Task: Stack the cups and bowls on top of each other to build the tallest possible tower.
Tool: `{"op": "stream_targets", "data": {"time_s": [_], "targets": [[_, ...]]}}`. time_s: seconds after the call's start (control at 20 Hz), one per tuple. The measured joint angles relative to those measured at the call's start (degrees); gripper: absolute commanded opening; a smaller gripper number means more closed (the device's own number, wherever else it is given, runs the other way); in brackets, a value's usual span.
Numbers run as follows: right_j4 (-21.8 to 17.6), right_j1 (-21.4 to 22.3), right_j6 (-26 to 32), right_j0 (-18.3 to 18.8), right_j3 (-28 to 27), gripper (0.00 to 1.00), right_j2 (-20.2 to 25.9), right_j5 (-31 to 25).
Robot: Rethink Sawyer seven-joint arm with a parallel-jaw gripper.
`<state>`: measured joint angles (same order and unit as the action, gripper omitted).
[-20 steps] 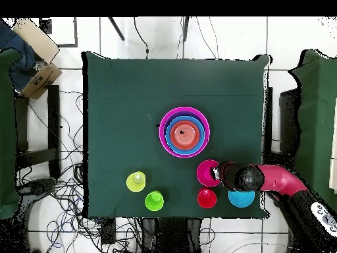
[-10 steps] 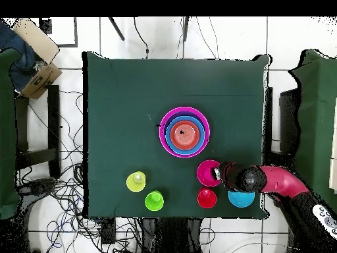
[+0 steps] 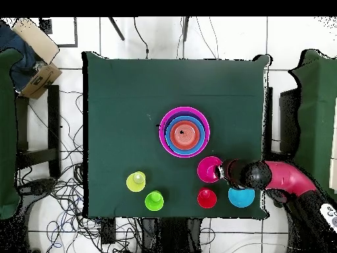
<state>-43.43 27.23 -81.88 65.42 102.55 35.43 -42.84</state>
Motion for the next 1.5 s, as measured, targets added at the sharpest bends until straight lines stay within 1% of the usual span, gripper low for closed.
{"op": "stream_targets", "data": {"time_s": [0.1, 0.15, 0.25, 0.3, 0.35, 0.55, 0.65, 0.95, 1.1, 1.35, 1.5], "targets": [[1.1, 1.3, 0.0, -0.9, -0.2, 0.0, 0.0, -2.3], [3.0, 3.3, 0.0, -2.6, -1.0, 0.0, 0.0, -7.1], [3.7, 4.1, 0.0, -3.3, -1.5, 0.0, 0.0, -9.1], [4.5, 4.9, 0.0, -4.3, -2.2, 0.0, 0.1, -11.8], [5.5, 6.1, 0.0, -5.8, -3.5, 0.0, 0.2, -15.9], [7.1, 8.0, 0.0, -9.1, -7.0, 0.0, 0.6, -23.9], [7.5, 8.7, 0.0, -10.4, -8.4, 0.0, 0.8, -26.1], [7.7, 9.7, 0.0, -12.8, -10.7, 0.0, 1.0, -27.0], [7.7, 9.7, 0.0, -13.0, -10.6, 0.0, 1.0, -26.6], [7.6, 9.6, 0.0, -13.0, -9.9, 0.0, 1.0, -22.9], [7.6, 9.6, 0.0, -13.2, -9.0, 0.0, 1.0, -19.2]]}}
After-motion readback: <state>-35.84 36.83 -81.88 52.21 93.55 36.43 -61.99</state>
